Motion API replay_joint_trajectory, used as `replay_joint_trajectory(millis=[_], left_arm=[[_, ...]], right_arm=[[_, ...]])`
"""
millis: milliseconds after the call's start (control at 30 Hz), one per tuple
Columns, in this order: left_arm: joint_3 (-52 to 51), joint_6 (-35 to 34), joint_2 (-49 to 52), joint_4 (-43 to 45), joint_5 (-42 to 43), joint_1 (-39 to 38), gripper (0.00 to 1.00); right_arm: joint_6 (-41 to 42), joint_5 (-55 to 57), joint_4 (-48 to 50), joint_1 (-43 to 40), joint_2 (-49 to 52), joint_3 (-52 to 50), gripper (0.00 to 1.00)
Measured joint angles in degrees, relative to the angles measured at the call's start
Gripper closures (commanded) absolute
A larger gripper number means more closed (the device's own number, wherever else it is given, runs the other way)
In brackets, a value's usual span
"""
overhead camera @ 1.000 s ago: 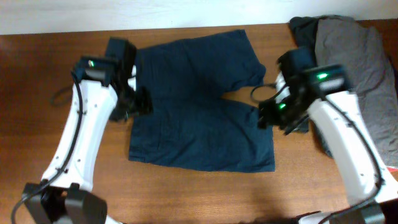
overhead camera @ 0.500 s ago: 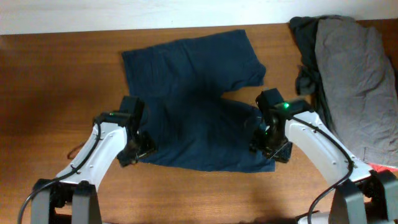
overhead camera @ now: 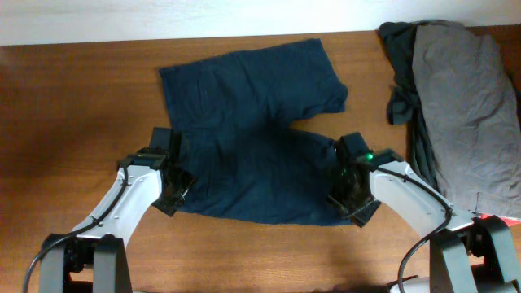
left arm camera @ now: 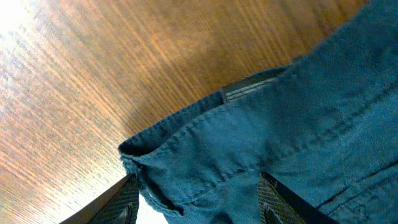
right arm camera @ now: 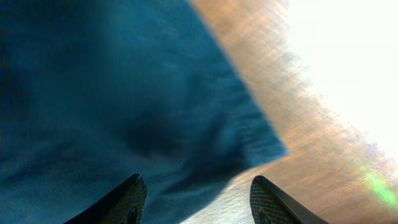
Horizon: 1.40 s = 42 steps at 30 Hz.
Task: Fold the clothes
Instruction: 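Grasp the bottom hems of both shorts legs with both grippers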
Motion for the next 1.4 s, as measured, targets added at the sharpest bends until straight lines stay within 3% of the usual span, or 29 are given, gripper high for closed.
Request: replay_joint_trajectory(millis=[400, 700, 867, 1000, 1400], left_arm=[[-1.7, -3.1, 0.0, -3.9, 1.5, 0.0, 0.38], [-8.4, -3.6, -1.7, 7.2, -0.3, 0.0, 0.38], [-9.5, -3.8, -2.6, 9.1, -1.3, 0.0, 0.59], [-9.6, -3.8, -2.6, 10.6, -1.3, -0.1, 0.97], [-9.6, -3.5, -2.6, 11.0, -1.1, 0.0, 0.99]], right_arm=[[1.9, 0.0, -0.2, 0.0, 0.0, -2.4, 0.41], [1.7, 0.0, 0.3, 0.0, 0.0, -2.4, 0.41], [1.7, 0.0, 0.4, 0.0, 0.0, -2.4, 0.42], [1.7, 0.0, 0.4, 0.0, 0.0, -2.5, 0.42], [1.7, 0.1, 0.7, 0.0, 0.0, -2.8, 0.42]])
